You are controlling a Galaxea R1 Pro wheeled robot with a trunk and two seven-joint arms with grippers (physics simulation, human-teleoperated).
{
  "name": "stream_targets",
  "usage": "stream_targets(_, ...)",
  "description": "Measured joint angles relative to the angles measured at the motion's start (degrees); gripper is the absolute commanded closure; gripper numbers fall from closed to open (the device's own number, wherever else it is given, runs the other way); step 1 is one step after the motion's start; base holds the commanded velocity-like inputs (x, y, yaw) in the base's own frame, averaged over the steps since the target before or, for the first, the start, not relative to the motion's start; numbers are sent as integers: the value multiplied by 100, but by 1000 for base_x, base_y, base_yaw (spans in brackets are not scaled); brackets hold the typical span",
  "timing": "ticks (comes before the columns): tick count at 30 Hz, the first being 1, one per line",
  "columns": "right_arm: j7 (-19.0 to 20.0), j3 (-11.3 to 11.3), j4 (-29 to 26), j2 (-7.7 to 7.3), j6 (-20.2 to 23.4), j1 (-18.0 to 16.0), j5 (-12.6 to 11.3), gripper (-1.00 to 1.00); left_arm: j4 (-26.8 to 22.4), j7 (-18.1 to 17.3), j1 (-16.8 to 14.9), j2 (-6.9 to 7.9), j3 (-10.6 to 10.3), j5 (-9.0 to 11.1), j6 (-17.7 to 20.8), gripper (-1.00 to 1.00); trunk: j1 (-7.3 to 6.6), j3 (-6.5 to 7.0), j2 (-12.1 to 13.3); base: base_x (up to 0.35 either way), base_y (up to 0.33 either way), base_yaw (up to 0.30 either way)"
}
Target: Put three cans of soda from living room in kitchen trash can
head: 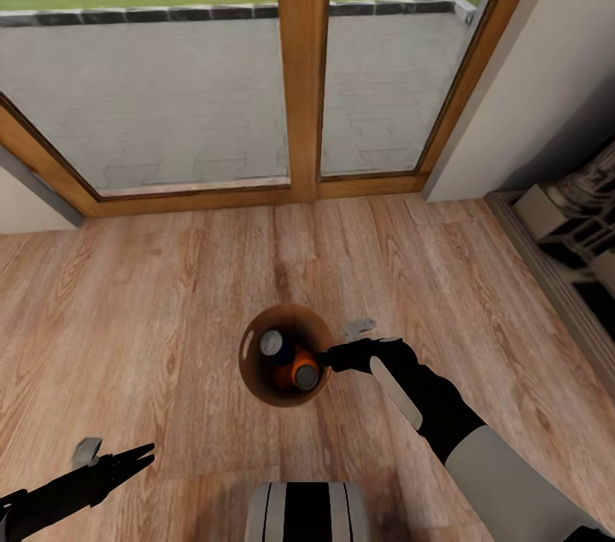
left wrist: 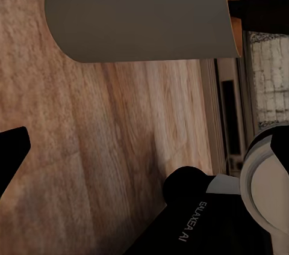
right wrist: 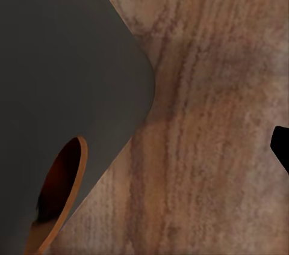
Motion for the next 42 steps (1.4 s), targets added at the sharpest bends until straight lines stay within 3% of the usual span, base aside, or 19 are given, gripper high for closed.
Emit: stream_targets(42,1,1,-5,114,-4,1,0,-100,-2,0,0,0,0,0,-5,-100,0,0,0,0,0,0)
